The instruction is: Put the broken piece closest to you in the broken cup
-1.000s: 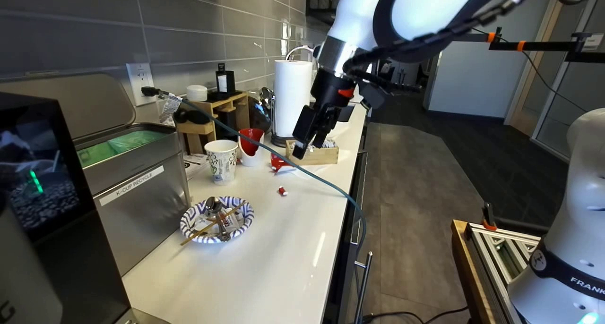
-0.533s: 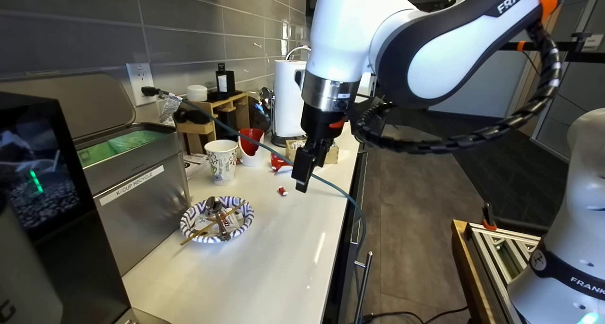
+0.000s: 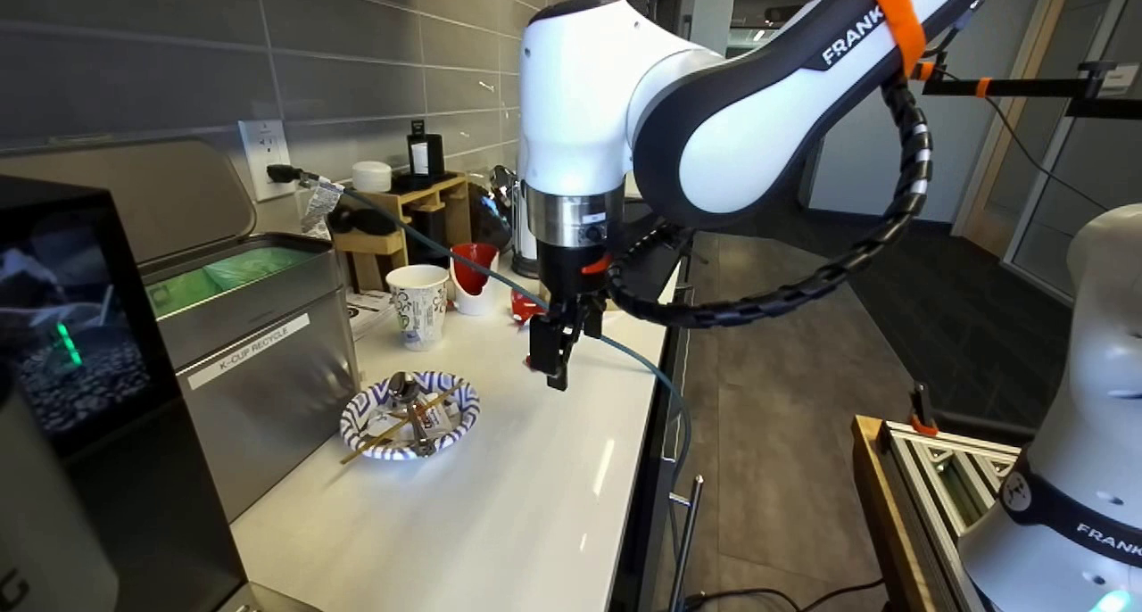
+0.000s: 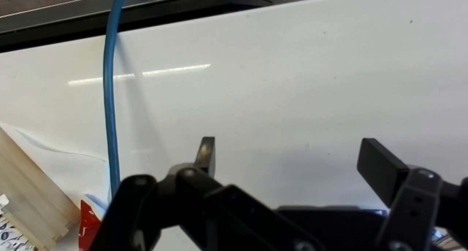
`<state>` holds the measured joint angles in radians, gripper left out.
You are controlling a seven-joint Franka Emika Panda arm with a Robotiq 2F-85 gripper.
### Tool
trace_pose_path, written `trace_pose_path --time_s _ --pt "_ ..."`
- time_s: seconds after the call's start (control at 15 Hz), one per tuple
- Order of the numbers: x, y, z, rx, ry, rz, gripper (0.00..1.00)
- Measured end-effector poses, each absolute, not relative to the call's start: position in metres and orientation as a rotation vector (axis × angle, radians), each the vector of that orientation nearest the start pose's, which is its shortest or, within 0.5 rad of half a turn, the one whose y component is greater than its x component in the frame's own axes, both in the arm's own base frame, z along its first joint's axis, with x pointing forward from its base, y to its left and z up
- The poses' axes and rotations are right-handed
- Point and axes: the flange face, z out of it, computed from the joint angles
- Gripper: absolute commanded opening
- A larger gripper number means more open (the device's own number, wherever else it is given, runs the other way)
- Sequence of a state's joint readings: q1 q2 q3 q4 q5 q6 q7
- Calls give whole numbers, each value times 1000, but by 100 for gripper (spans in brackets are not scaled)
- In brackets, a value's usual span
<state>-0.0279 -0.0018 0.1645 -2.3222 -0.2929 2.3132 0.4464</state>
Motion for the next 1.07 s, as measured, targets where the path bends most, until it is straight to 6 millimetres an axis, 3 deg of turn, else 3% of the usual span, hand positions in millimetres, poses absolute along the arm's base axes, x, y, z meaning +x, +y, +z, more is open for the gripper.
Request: trace_pose_path --time_s 0.4,0.8,1.07 --pt "507 61 341 -3322 233 -86 100" --pt "546 20 333 -3177 510 -36 100" --pt "573 -10 316 -3135 632 -11 100"
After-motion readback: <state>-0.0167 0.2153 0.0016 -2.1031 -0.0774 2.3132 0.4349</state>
